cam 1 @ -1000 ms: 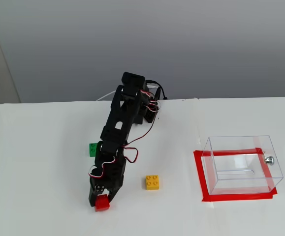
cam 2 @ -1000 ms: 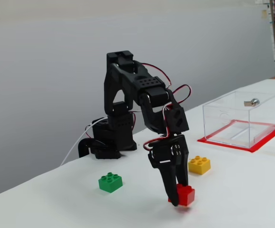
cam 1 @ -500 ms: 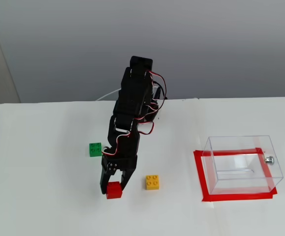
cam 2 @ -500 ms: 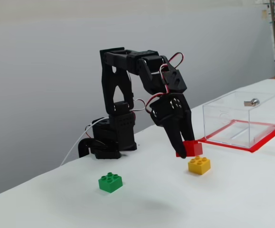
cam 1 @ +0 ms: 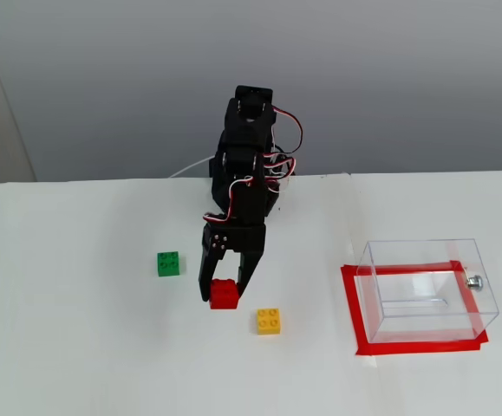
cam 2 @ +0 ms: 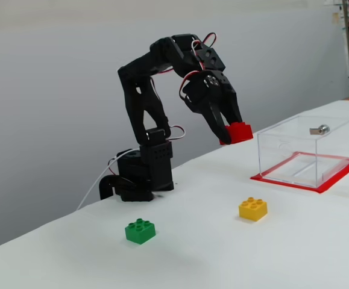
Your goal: Pick the red lego brick and place it into the transparent box
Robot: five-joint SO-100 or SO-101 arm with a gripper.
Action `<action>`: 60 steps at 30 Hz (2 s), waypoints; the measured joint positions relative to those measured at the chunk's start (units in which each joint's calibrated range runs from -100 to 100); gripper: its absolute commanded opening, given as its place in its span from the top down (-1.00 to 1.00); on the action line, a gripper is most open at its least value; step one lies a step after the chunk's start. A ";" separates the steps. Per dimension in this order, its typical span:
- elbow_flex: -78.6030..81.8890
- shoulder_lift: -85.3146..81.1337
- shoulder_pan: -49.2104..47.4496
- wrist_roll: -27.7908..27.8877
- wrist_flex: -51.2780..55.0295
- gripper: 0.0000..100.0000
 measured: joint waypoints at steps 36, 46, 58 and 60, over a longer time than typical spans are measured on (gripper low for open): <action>-2.74 -7.19 -53.63 -1.76 6.43 0.68; -15.45 6.43 -63.46 -1.86 6.43 0.68; -29.92 24.61 -68.38 -3.71 6.43 0.68; -31.07 26.72 -69.23 -3.76 6.43 0.68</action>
